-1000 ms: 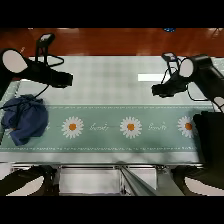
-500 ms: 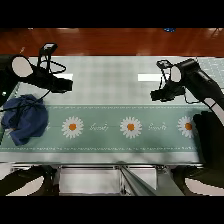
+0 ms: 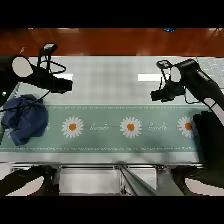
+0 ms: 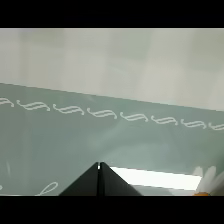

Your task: Fold the shirts.

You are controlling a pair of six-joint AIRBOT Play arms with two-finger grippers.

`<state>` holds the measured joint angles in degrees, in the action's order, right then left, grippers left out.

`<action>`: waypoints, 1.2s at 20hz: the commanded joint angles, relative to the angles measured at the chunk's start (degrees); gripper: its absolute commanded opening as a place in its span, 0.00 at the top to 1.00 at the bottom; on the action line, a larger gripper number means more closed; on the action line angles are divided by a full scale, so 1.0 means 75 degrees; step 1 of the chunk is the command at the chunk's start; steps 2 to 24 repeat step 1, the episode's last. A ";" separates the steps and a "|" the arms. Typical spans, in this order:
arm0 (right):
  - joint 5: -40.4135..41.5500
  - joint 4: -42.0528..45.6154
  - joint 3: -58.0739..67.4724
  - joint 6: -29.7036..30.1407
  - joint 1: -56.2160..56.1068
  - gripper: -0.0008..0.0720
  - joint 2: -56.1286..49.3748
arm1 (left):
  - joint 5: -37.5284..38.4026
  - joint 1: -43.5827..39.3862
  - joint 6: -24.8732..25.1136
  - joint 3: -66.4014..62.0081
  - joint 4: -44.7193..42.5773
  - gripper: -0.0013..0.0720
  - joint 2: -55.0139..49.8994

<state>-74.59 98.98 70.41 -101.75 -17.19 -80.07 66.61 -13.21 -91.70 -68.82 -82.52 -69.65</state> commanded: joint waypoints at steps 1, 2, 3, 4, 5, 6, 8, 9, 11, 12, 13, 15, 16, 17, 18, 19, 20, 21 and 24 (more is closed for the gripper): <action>-0.0003 0.0003 0.0000 -0.0003 -0.0009 0.95 -0.0009 | -0.0012 -0.0003 0.0009 0.0003 -0.0003 0.95 -0.0003; -0.0003 0.0003 0.0000 -0.0003 -0.0009 0.95 -0.0009 | -0.0012 -0.0003 0.0009 0.0003 -0.0003 0.95 -0.0003; -0.0003 0.0003 0.0000 -0.0003 -0.0009 0.95 -0.0009 | -0.0012 -0.0003 0.0009 0.0003 -0.0003 0.95 -0.0003; -0.0003 0.0003 0.0000 -0.0003 -0.0009 0.95 -0.0009 | -0.0012 -0.0003 0.0009 0.0003 -0.0003 0.95 -0.0003; -0.0003 0.0003 0.0000 -0.0003 -0.0009 0.95 -0.0009 | -0.0012 -0.0003 0.0009 0.0003 -0.0003 0.95 -0.0003; -0.0003 0.0003 0.0000 -0.0003 -0.0009 0.95 -0.0009 | -0.0012 -0.0003 0.0009 0.0003 -0.0003 0.95 -0.0003; -0.0003 0.0003 0.0000 -0.0003 -0.0009 0.95 -0.0009 | -0.0012 -0.0003 0.0009 0.0003 -0.0003 0.95 -0.0003; -0.0003 0.0003 0.0000 -0.0003 -0.0009 0.95 -0.0009 | -0.0012 -0.0003 0.0009 0.0003 -0.0003 0.95 -0.0003; -0.0003 0.0003 0.0000 -0.0003 -0.0009 0.95 -0.0009 | -0.0012 -0.0003 0.0009 0.0003 -0.0003 0.95 -0.0003; -0.0003 0.0003 0.0000 -0.0003 -0.0009 0.95 -0.0009 | -0.0012 -0.0003 0.0009 0.0003 -0.0003 0.95 -0.0003; -0.0003 0.0003 0.0000 -0.0003 -0.0009 0.95 -0.0009 | -0.0012 -0.0003 0.0009 0.0003 -0.0003 0.95 -0.0003; -0.0003 0.0003 0.0000 -0.0003 -0.0009 0.95 -0.0009 | -0.0012 -0.0003 0.0009 0.0003 -0.0003 0.95 -0.0003; -0.0003 0.0003 0.0000 -0.0003 -0.0009 0.95 -0.0009 | -0.0012 -0.0003 0.0009 0.0003 -0.0003 0.95 -0.0003; -0.0003 0.0003 0.0000 -0.0003 -0.0009 0.95 -0.0009 | -0.0012 -0.0003 0.0009 0.0003 -0.0003 0.95 -0.0003; -0.0003 0.0003 0.0000 -0.0003 -0.0009 0.95 -0.0009 | -0.0012 -0.0003 0.0009 0.0003 -0.0003 0.95 -0.0003; -0.0003 0.0003 0.0000 -0.0003 -0.0009 0.95 -0.0009 | -0.0012 -0.0003 0.0009 0.0003 -0.0003 0.95 -0.0003; -0.0003 0.0003 0.0000 -0.0003 -0.0009 0.95 -0.0009 | -0.0012 -0.0003 0.0009 0.0003 -0.0003 0.95 -0.0003; -0.0003 0.0003 0.0000 -0.0003 -0.0009 0.95 -0.0009 | -0.0012 -0.0003 0.0009 0.0003 -0.0003 0.95 -0.0003; -0.0003 0.0003 0.0000 -0.0003 -0.0009 0.95 -0.0009 | -0.0012 -0.0003 0.0009 0.0003 -0.0003 0.95 -0.0003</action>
